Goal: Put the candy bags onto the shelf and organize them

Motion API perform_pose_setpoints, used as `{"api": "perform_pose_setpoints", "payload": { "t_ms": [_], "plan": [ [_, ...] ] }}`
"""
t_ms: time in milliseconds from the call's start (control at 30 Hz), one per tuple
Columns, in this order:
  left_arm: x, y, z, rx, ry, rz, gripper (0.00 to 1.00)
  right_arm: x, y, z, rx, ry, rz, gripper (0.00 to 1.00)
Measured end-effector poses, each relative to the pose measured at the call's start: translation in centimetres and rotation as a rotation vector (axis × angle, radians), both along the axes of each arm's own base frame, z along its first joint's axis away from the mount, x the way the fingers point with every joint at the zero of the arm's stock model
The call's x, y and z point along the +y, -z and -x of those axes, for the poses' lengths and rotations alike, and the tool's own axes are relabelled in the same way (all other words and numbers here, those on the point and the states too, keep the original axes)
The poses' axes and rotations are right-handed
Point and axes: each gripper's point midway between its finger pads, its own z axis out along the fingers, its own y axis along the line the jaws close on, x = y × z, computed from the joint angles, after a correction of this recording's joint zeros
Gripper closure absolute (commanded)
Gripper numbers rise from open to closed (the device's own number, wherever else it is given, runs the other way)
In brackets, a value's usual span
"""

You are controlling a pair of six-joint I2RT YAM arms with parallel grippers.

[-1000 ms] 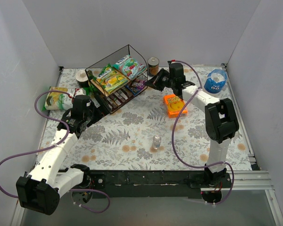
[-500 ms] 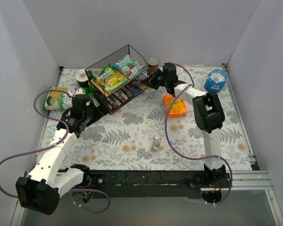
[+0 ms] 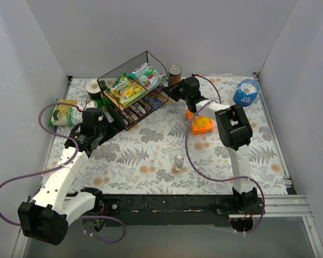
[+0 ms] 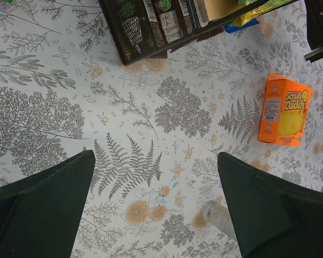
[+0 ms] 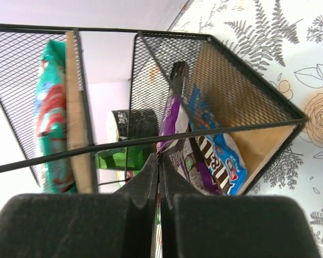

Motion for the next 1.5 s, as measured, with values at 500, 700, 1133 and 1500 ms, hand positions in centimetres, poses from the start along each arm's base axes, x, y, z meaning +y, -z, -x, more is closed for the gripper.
{"api": "perform_pose_setpoints", "payload": {
  "t_ms": [500,700,1133,1500],
  "plan": [
    [0.1,0.2,0.2,0.012,0.000,-0.008,0.02,1.3,2.8,-0.5,0.041,0.131,0.001,0.99],
    [0.2,-0.1,0.3,0.010,0.004,-0.015,0.02,1.6,3.9,0.0,0.085,0.155,-0.013,0.99],
    [0.2,-0.2,0.3,0.009,0.004,-0.016,0.02,1.1,6.7,1.5,0.182,0.160,-0.010,0.87],
    [0.3,-0.1,0.3,0.010,-0.002,-0.020,0.02,0.4,8.2,1.9,0.207,0.152,0.067,0.53]
  ]
}}
